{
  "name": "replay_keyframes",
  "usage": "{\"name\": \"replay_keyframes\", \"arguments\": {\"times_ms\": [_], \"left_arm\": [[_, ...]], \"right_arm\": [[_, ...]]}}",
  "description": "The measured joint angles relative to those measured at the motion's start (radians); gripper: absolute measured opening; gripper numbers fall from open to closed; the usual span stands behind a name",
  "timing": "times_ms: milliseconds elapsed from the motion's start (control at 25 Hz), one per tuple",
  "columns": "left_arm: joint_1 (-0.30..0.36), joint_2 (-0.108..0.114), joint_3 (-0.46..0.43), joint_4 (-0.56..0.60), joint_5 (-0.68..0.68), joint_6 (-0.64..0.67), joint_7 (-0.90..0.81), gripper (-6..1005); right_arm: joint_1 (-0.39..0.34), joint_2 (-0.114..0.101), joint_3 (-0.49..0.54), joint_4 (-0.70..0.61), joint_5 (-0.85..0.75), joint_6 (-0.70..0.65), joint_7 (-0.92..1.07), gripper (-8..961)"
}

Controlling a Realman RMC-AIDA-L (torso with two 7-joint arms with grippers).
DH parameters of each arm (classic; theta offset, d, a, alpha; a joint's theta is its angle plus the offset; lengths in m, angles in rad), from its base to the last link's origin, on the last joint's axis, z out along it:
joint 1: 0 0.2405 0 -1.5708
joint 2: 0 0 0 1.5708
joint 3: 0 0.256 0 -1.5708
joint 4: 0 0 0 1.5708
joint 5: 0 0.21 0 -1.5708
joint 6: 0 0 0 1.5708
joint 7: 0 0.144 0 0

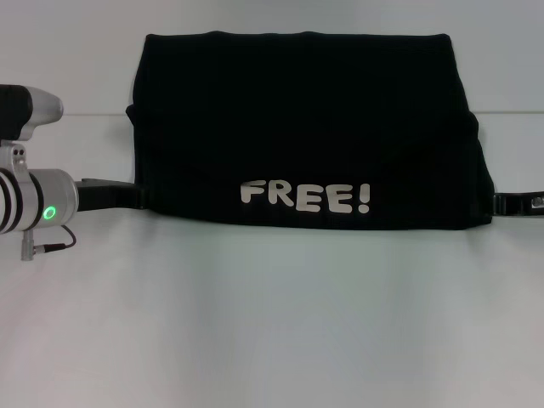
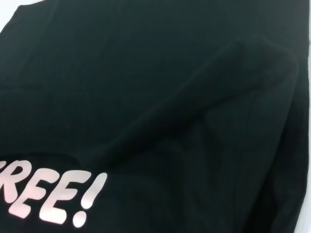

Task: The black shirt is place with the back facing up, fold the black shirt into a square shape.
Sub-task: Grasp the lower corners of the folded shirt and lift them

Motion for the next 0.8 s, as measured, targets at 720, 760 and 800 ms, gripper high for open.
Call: {"name": "replay_keyframes", "arguments": {"times_ms": [720,760,800], "left_arm": [[0.13,-0.019,-0.076,0.243,-0.022,0.339,-0.094,16],[0.138,-0.019,-0.102,0.254,-0.03,0.384,-0.086,16],[0.149,-0.018,-0.137,0.261,-0.038,0.437,-0.073,16]], "right_arm": [[-0.2,-0.022,0.035,-0.146,0.194,-0.289,-0.18,32],[-0.217,-0.023,0.048,-0.159,0.2,-0.328,-0.199,32],[-0.231,-0.023,0.062,-0.169,0.203,-0.358,-0.214,32]]}}
